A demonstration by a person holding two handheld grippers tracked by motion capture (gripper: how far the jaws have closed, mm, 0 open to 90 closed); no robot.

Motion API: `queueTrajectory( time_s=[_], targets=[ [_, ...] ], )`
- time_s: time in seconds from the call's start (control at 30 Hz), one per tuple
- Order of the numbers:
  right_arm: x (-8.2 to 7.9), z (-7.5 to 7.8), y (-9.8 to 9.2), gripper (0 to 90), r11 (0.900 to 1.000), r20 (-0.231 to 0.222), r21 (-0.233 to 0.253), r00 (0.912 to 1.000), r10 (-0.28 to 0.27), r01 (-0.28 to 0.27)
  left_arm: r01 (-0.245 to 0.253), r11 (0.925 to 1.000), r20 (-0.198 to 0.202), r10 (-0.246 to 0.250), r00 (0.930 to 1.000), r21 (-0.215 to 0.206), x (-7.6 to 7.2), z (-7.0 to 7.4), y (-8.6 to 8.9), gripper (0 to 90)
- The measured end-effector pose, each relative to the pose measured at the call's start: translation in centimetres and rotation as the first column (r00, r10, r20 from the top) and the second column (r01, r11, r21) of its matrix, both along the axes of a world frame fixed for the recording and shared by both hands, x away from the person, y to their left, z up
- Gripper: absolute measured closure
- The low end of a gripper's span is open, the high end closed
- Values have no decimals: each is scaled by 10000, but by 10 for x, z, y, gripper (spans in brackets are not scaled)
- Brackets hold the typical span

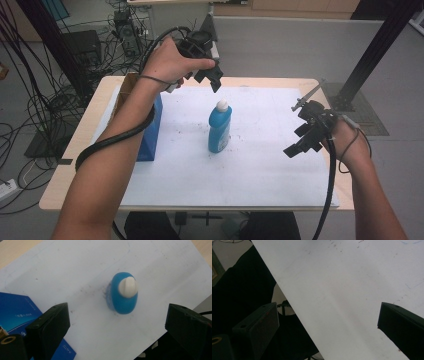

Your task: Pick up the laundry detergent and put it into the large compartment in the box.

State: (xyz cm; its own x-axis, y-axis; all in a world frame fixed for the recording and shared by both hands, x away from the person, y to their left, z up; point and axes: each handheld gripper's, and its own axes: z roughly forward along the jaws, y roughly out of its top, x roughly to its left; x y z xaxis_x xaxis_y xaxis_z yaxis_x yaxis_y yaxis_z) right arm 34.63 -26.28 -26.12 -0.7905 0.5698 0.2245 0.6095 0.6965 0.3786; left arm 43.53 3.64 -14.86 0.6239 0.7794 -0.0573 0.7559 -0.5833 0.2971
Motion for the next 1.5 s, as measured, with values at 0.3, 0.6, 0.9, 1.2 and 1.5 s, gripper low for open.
queueTrajectory(
  time_s=[0.3, 0.6, 0.9, 1.2, 1.5],
  targets=[
    [0, 0, 0, 33, 10000, 95, 5, 9999, 30, -30, 181, 9998, -87, -182, 9998, -114, -2, -6, -10, 61],
    [0, -1, -1, 33, 10000, 83, 49, 10000, 19, -20, 336, 9993, -3, -336, 9994, -144, -2, -17, -25, 61],
    [0, -1, -1, 33, 10000, 70, 27, 10000, -1, 1, 302, 9995, 196, -303, 9994, 51, -4, -30, -36, 61],
    [1, -2, 0, 33, 10000, 111, 10, 9999, 75, -76, 101, 9992, 576, -124, 9983, 393, -5, -39, -42, 61],
    [1, -2, 1, 33, 10000, 39, 8, 10000, 21, -21, -20, 9990, 453, -1, 9990, 457, -4, -52, -44, 61]
  ],
)
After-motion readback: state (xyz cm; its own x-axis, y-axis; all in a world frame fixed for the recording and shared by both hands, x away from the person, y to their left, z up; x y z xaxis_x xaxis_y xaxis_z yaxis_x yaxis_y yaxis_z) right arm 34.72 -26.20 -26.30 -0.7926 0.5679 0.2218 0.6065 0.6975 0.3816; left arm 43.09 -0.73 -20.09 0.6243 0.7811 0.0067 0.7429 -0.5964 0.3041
